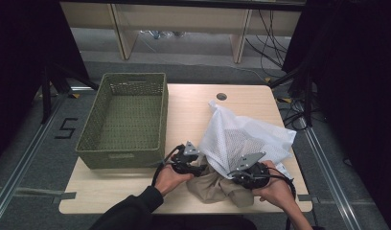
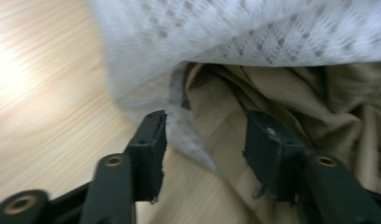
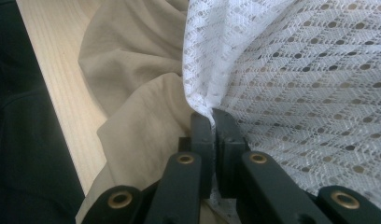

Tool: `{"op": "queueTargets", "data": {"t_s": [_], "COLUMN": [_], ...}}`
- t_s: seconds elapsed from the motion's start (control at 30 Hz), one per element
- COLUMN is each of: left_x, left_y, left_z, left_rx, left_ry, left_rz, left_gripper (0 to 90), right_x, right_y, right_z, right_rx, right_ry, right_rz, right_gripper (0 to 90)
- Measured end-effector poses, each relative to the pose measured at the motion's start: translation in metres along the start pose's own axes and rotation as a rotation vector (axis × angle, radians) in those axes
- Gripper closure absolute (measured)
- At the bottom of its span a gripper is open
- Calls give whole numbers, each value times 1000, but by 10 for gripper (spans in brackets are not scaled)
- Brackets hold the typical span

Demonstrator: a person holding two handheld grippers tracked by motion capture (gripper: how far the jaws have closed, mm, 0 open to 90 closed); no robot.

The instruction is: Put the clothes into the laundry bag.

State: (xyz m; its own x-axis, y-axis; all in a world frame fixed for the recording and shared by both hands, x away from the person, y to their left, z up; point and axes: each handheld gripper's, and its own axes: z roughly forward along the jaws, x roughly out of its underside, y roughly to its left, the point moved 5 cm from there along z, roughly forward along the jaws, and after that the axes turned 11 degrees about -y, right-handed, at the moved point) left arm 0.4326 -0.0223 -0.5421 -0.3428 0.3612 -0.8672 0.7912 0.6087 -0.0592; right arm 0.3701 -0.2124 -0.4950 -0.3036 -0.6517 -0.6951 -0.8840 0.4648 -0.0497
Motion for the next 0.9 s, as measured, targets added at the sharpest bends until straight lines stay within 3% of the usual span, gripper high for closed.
{"op": "queueTargets", "data": {"t_s": [0.03, 0.13, 0.2, 0.23, 0.27, 0.33, 0.37, 0.43, 0.47, 0.5, 0.57, 0.67, 0.73, 0.8, 0.83, 0.87, 0.9], "left_x": [-1, -5, -6, -8, -11, -8, -4, 1, 3, 3, -1, -6, -9, -13, -13, -15, -15], "left_y": [-2, -9, -15, -22, -34, -38, -35, -33, -30, -28, -29, -27, -20, -7, -7, 3, 3], "left_z": [5, 11, 10, 8, 4, 8, 10, 15, 17, 14, 7, 0, -7, -15, -15, -19, -19], "left_rx": [16, 32, 49, 59, 89, 105, 106, 97, 100, 101, 94, 92, 75, 34, 34, -11, -11], "left_ry": [-10, -38, -41, -57, -47, -56, -29, -25, -51, -26, -28, -48, -56, -73, -73, -88, -88], "left_rz": [-12, 24, 31, 45, 109, 78, 97, 77, 19, 23, 32, 10, -7, -59, -59, -97, -97], "left_gripper": [558, 800, 863, 863, 877, 878, 876, 870, 867, 853, 803, 742, 710, 636, 624, 616, 616], "right_x": [0, -1, 0, 0, -1, -1, -1, -1, -1, -1, 0, 1, 1, 0, 0, 0, 0], "right_y": [0, -1, 0, 0, -2, -1, -1, -1, -1, -2, -2, -3, -2, -3, -3, -2, -2], "right_z": [-1, 0, 0, 0, 0, 0, 1, 2, 2, 3, 2, 2, 2, 2, 1, 2, 2], "right_rx": [-3, -8, -6, -6, -5, -3, 6, 0, -1, 3, 1, 4, 7, 5, 5, 10, 10], "right_ry": [0, -6, -7, -7, -8, 4, 5, 1, 13, 2, 3, 3, 6, 3, 6, 4, 4], "right_rz": [1, -7, 1, 1, -7, 3, 5, -10, -4, -10, 4, 2, 4, -1, -3, -1, -1], "right_gripper": [890, 890, 890, 890, 890, 890, 889, 889, 889, 889, 889, 889, 889, 890, 889, 889, 889]}}
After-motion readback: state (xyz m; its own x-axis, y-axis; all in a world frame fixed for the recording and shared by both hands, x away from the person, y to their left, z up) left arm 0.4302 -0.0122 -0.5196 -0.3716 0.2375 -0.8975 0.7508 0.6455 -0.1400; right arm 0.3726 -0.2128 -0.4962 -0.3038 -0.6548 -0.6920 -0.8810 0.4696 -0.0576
